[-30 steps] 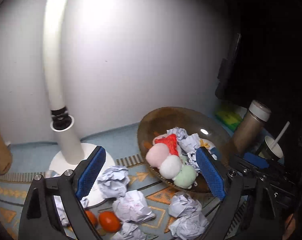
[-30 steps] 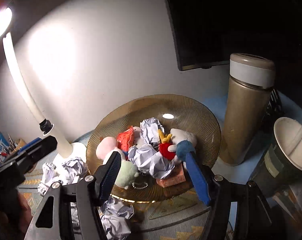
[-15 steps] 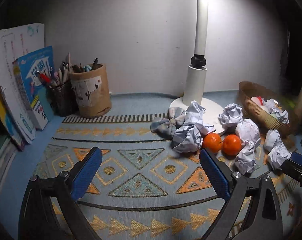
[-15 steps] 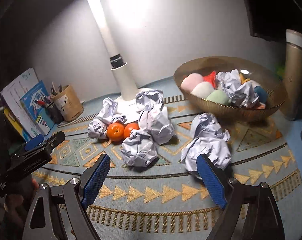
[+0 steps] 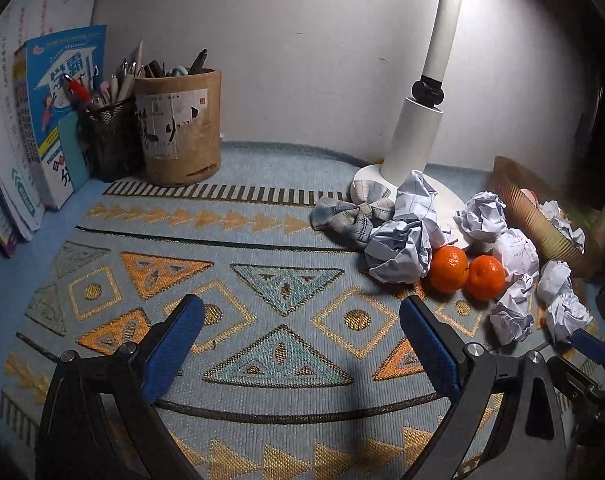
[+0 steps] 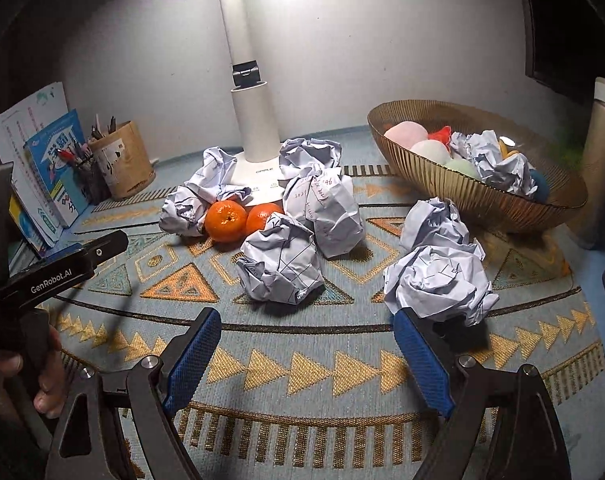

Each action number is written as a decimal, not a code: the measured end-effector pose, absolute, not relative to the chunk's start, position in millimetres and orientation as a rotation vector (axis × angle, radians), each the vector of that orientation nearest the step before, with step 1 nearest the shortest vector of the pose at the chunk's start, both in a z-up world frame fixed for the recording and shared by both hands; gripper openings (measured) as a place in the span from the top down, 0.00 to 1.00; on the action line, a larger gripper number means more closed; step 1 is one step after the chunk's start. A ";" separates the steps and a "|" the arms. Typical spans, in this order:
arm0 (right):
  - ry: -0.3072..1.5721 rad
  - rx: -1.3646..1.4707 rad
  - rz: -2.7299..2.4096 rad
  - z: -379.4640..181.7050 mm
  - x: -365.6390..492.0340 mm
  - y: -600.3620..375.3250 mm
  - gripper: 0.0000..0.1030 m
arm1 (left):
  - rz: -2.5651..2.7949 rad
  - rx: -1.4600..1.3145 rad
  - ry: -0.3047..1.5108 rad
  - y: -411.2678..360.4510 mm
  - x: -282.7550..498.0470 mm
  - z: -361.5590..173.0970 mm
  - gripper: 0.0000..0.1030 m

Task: Organize objects
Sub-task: 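Move both tools toward the crumpled paper balls beside the oranges, then grasp a paper ball with each tool and lift them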

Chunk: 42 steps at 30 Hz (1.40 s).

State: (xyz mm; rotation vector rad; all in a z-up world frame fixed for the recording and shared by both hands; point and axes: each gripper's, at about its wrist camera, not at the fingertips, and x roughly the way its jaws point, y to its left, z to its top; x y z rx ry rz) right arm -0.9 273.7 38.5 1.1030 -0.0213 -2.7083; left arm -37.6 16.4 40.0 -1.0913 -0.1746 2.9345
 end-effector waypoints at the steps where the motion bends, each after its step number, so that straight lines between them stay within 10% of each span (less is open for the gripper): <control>1: -0.012 1.104 -2.711 38.3 -1.0 272.7 0.15 | 2.933 -1.089 -0.160 18.9 -37.2 40.4 0.05; 18: -0.059 1.284 -2.502 38.3 -60.9 259.2 0.16 | 2.519 -1.201 -0.382 32.7 -107.0 44.9 0.06; 28: 0.065 1.254 -2.562 32.0 -69.6 240.3 0.33 | 2.498 -1.220 -0.252 62.3 -133.5 28.2 0.39; 31: 0.111 1.255 -2.549 28.5 -69.4 232.9 0.51 | 2.499 -1.215 -0.245 62.0 -134.5 28.7 0.60; 42: -0.157 1.086 -2.496 67.8 -25.8 278.2 0.55 | 2.524 -1.142 -0.363 8.9 -61.2 63.1 0.62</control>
